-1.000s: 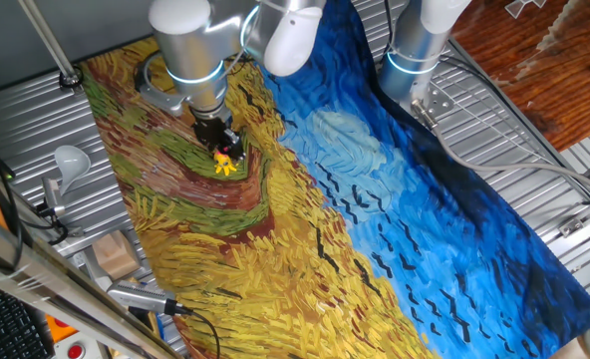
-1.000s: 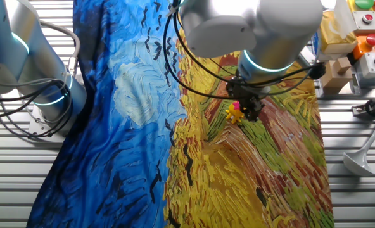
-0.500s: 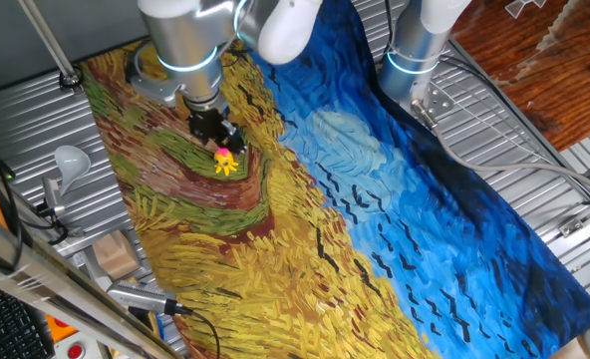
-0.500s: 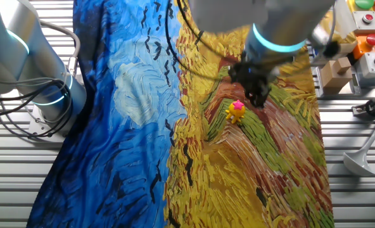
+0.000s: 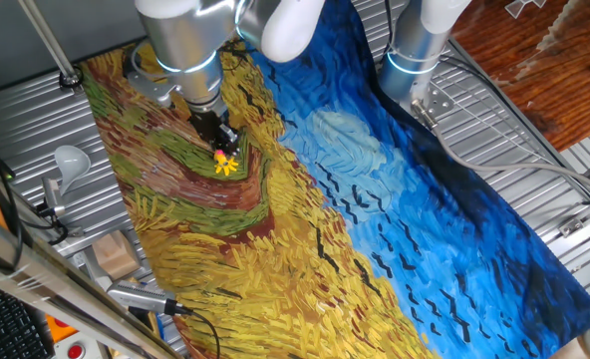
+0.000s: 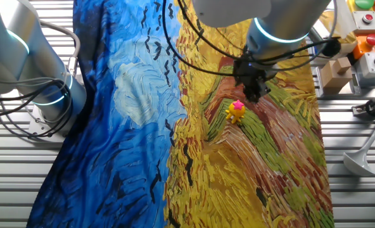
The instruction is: Grasp the moving object
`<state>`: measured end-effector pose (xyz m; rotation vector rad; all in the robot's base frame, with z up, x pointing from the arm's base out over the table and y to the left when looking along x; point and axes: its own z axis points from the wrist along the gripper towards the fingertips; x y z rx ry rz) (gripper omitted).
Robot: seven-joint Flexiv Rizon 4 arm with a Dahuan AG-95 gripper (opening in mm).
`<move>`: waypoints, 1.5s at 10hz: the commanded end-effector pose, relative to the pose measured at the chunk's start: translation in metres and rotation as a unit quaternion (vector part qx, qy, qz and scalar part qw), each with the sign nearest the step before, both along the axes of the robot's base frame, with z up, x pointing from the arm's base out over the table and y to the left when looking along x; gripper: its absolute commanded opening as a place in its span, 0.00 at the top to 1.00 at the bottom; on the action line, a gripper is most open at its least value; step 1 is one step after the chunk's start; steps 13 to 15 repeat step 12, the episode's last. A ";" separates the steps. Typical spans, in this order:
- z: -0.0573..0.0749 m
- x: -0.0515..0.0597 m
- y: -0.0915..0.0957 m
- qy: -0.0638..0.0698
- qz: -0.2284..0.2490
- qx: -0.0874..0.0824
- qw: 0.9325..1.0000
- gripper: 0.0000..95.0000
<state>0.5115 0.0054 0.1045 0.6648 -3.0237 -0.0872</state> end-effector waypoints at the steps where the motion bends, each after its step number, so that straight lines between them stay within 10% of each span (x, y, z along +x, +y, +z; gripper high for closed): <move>1: 0.000 -0.001 -0.001 0.000 0.011 -0.004 1.000 1.00; 8: -0.021 0.045 -0.104 -0.003 0.109 0.006 0.994 1.00; 15: -0.027 0.043 -0.114 -0.004 0.084 -0.001 0.996 1.00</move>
